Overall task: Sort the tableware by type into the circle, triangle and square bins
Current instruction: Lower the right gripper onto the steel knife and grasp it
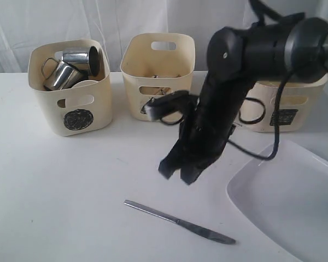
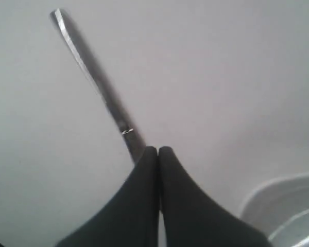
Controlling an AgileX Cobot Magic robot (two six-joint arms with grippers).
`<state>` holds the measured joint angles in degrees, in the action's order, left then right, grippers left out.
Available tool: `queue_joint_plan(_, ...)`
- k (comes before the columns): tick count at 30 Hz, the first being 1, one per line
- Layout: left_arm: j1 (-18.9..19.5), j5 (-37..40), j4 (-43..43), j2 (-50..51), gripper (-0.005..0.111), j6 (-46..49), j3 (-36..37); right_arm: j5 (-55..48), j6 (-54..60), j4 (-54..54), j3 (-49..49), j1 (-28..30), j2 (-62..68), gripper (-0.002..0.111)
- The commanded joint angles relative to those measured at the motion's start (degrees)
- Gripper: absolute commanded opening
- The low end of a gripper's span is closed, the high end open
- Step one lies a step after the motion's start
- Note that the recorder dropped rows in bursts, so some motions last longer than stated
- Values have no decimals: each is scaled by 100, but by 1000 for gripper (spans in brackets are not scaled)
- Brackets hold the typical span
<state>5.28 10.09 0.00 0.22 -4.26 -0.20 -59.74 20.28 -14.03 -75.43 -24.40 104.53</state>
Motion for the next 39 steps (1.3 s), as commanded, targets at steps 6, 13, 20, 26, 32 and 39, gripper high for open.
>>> queue_joint_plan(6, -41, -27, 0, -22, 0, -25, 20, 558, 842, 647, 285, -1019, 19, 11)
queue_joint_plan(13, -41, -27, 0, -22, 0, -25, 20, 1278, 1053, 565, 285, -1041, 113, 40)
queue_joint_plan(20, -423, -27, 0, -22, 0, -25, 20, 1411, 1053, 572, 285, -1041, 822, 41)
queue_joint_plan(26, -547, -27, 0, -22, 0, -25, 20, 1388, 951, 560, 285, -1041, 1239, 41)
queue_joint_plan(32, -547, -27, 0, -22, 0, -25, 20, 1176, 951, 607, 285, -1041, 1601, 22)
queue_joint_plan(39, -547, -27, 0, -22, 0, -25, 20, 639, 951, 593, 285, -1041, 1944, 0)
